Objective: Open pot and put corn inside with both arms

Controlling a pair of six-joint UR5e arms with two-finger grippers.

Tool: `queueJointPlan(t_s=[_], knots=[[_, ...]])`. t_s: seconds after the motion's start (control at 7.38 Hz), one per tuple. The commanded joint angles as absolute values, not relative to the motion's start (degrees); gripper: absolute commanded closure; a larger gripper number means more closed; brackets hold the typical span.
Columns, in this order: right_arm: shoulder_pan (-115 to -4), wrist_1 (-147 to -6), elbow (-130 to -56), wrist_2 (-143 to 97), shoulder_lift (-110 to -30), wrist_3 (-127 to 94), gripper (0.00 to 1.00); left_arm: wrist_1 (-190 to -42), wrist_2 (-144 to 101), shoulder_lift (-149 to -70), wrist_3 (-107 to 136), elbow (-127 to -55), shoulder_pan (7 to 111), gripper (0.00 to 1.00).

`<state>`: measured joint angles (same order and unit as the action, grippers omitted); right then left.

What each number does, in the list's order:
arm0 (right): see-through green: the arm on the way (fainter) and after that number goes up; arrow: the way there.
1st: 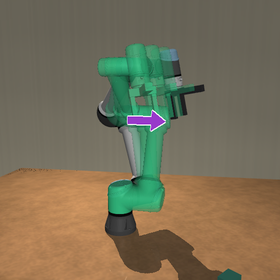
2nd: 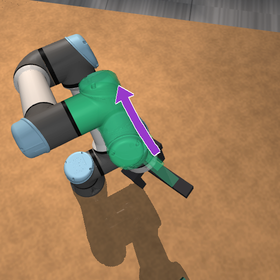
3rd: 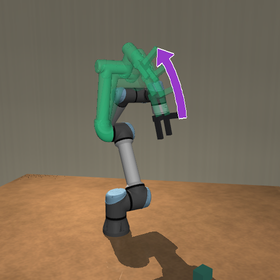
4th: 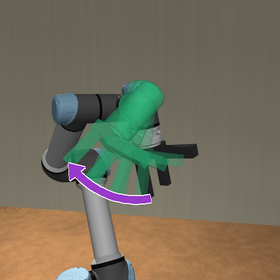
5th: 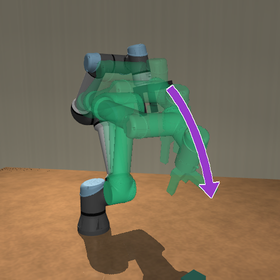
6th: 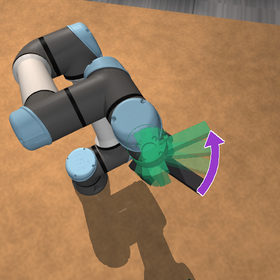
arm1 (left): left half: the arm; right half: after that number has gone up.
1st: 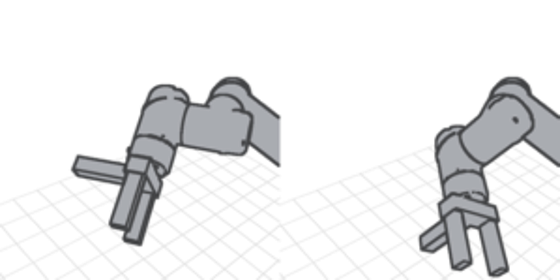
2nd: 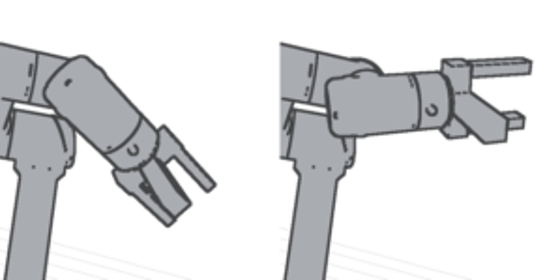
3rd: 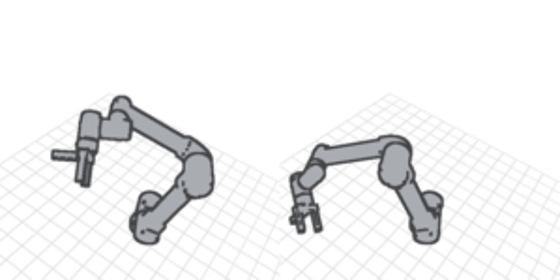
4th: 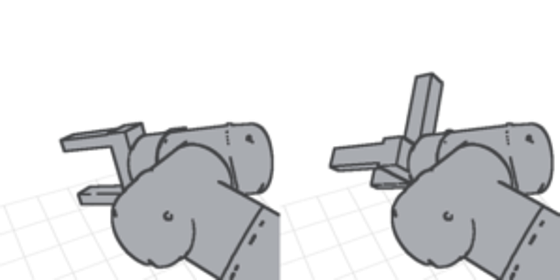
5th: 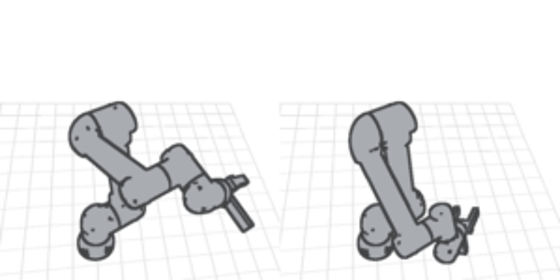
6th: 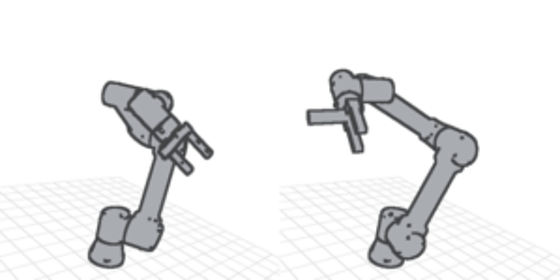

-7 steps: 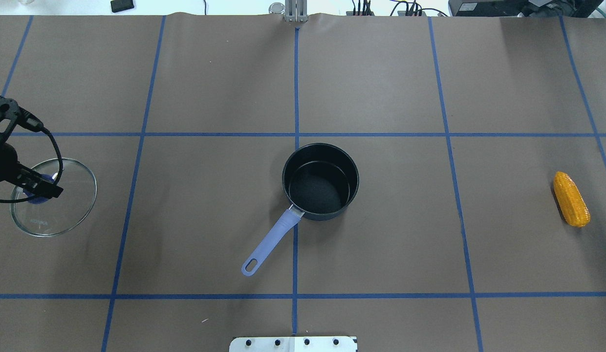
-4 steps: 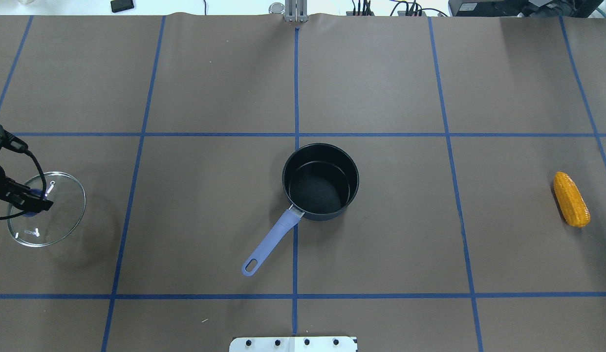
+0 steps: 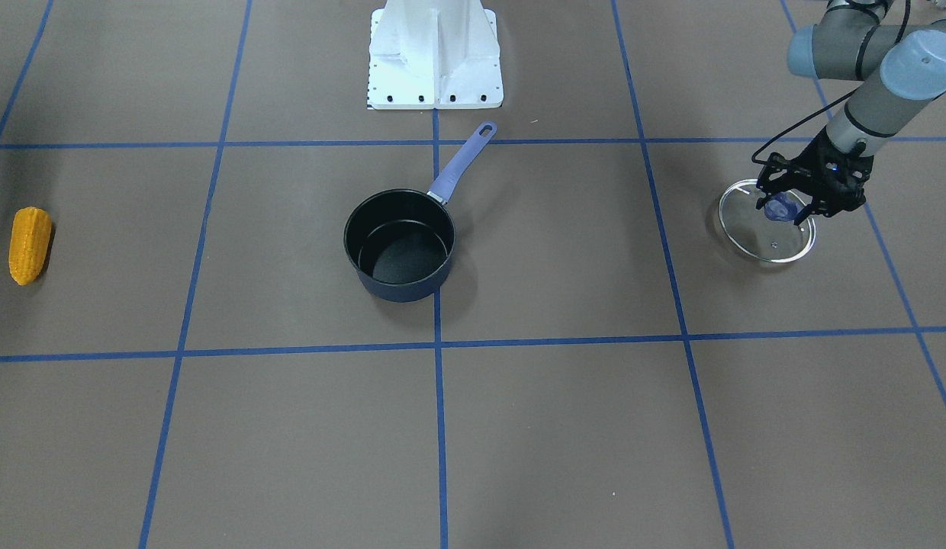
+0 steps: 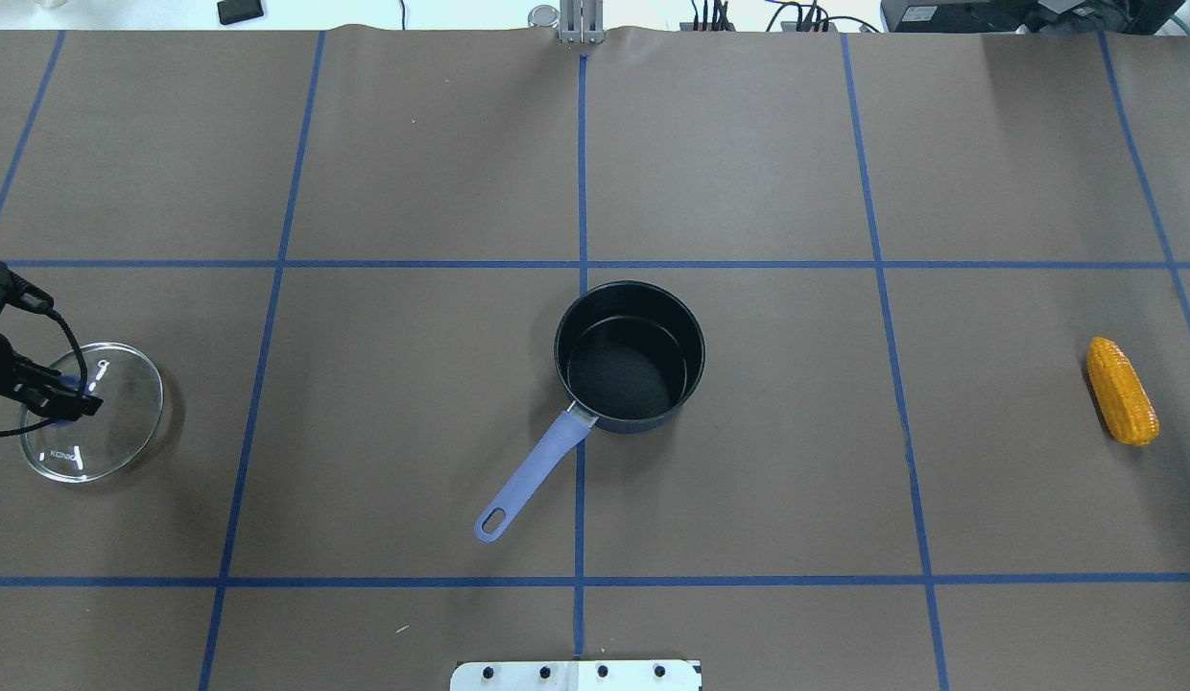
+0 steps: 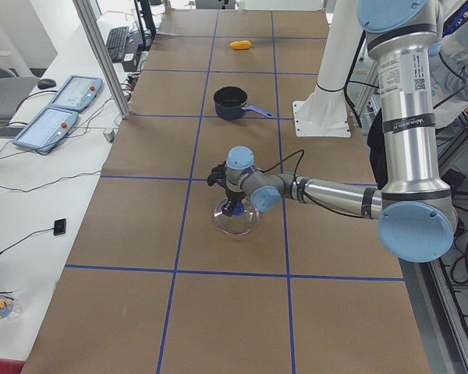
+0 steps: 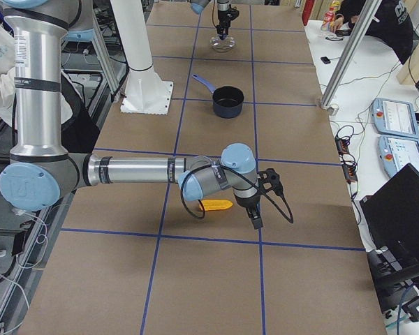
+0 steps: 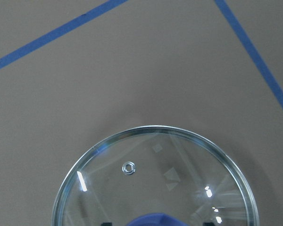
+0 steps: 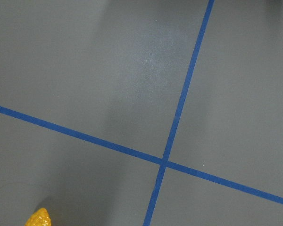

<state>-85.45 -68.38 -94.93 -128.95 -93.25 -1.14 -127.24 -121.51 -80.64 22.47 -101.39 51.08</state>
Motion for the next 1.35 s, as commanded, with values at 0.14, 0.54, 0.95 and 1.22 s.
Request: queueJointPlan(t_s=[0.14,0.54,0.95,1.22], knots=[[-85.3,-68.4,-94.9,-128.9,-93.3,-1.1,0.00,-127.4,-121.2,-83.0,22.1,-99.6,51.1,0.02],[-85.3,-68.4,-95.0,-129.0,-93.2,-1.2,0.00,-126.8,-121.9,-83.3,22.1,-100.5,51.2,0.01],[-84.8,-68.4,-95.0,-129.1,-93.1,-2.0,0.00,-120.4,-129.0,-83.5,15.6,-101.6,60.6,0.01],[-84.6,-68.4,-94.9,-129.1,-93.2,-2.0,0.00,-105.8,-129.6,-84.9,-1.0,-102.4,71.8,0.01]])
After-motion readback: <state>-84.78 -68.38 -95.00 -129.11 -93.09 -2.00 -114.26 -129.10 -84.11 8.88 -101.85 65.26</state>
